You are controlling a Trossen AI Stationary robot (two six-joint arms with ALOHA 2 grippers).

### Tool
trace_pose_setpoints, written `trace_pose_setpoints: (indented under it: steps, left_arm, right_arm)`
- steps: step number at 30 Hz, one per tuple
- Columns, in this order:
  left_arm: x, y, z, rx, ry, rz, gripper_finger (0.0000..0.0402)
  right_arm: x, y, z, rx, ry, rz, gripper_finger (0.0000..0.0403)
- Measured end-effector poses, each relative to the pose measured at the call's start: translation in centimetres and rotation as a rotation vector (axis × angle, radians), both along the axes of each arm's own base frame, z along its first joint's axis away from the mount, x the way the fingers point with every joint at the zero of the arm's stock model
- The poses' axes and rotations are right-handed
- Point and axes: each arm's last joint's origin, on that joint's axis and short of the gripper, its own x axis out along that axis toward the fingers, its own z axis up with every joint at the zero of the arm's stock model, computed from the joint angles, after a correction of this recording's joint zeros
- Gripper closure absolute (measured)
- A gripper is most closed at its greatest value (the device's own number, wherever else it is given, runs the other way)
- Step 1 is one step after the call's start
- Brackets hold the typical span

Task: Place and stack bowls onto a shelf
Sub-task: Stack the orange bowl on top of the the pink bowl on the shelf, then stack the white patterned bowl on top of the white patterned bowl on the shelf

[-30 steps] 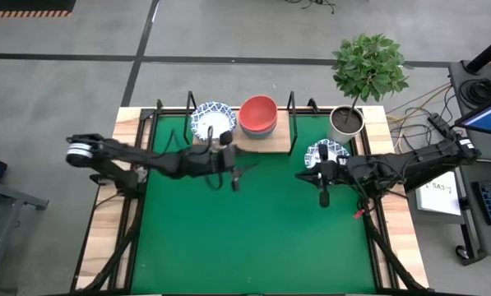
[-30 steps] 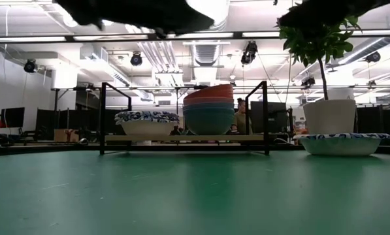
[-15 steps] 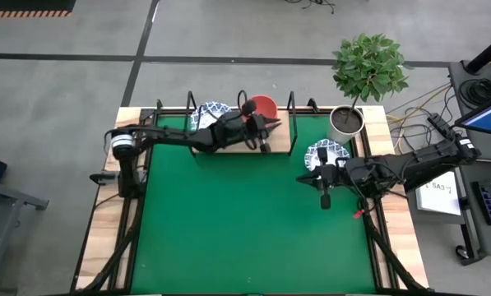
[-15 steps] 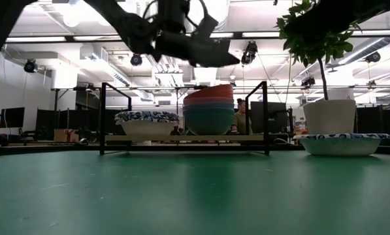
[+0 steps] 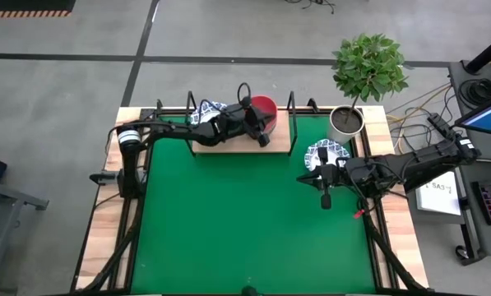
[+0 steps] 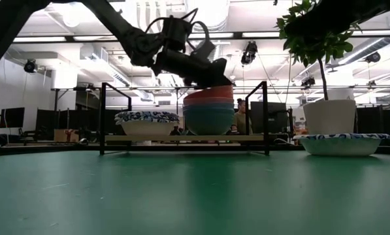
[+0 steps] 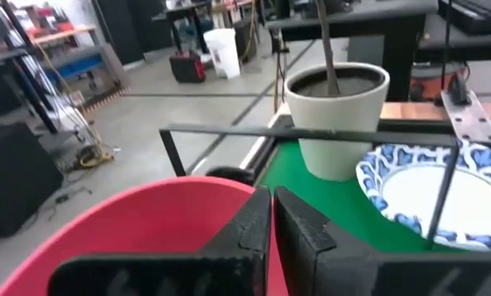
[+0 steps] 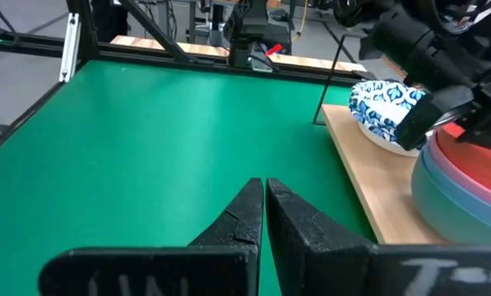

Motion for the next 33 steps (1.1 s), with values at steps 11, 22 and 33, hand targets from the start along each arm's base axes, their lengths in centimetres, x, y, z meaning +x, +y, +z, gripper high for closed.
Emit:
trace_pose_setpoints:
  steps: [11,22,33]
  left_arm:
    - [0.2,-0.4,-0.2,-0.019,0.041,-0.01,0.04]
    - [-1.4,-5.1,4.9,-0.014,0.032,-0.104,0.04]
    - [-8.9,-12.8,6.9,-0.014,0.037,-0.277,0.04]
  right_arm:
    - [0.0,0.0,0.0,-0.003,0.002,-0.001,0.0394]
    - [-0.2,0.0,-1.3,0.145,0.036,-0.051,0.0394]
    - [-0.3,0.0,-3.3,0.463,0.174,-0.199,0.0394]
